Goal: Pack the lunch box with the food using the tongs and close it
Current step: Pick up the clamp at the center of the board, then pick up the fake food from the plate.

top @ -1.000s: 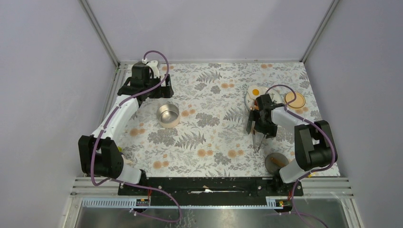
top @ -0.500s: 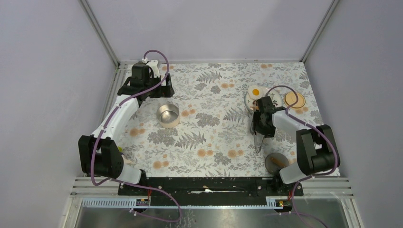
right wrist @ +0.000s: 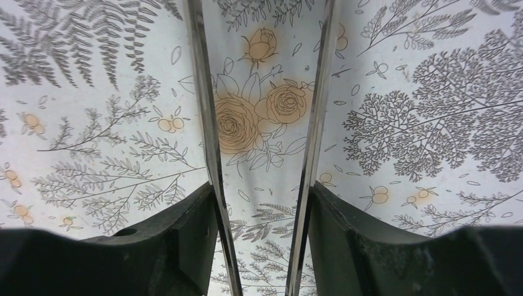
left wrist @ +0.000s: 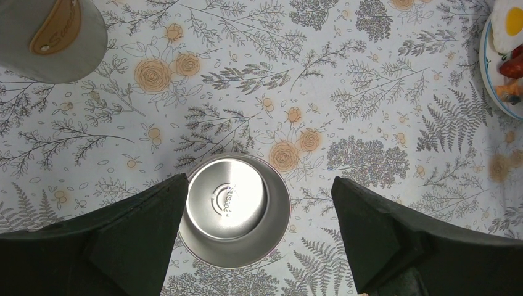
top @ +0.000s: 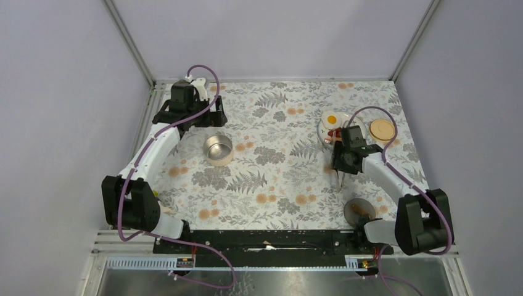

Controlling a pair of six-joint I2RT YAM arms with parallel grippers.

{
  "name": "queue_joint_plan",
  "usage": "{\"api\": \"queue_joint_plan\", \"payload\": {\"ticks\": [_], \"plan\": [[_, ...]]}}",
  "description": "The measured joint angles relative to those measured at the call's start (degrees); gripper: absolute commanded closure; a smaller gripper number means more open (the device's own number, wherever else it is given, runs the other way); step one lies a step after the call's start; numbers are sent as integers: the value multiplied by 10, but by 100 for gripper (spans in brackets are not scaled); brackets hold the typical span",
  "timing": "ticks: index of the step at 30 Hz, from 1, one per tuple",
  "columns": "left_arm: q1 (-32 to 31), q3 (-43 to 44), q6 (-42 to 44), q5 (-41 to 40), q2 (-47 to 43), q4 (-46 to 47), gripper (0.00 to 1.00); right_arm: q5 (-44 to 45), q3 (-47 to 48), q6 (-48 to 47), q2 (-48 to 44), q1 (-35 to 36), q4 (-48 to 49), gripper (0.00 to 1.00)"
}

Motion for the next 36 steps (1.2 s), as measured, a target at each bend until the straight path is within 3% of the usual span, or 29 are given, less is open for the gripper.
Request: {"api": "queue_joint_plan", "payload": {"ticks": [10, 21, 27, 31, 36], "plan": [[0, 0, 0, 7, 0, 0, 1, 7, 0, -39, -80, 0, -5, 54], [0, 4, 0, 16, 0, 0, 1, -26, 71, -119, -89, 0, -48, 64], [0, 5, 0, 21, 0, 0, 1, -89, 133, -213, -93, -5, -85, 61], [0, 7, 0, 26, 0, 0, 1, -141, 183, -278, -93, -21, -104, 65], [0, 7, 0, 31, 0, 0, 1, -222, 254, -357, -70, -91, -132, 61]]}}
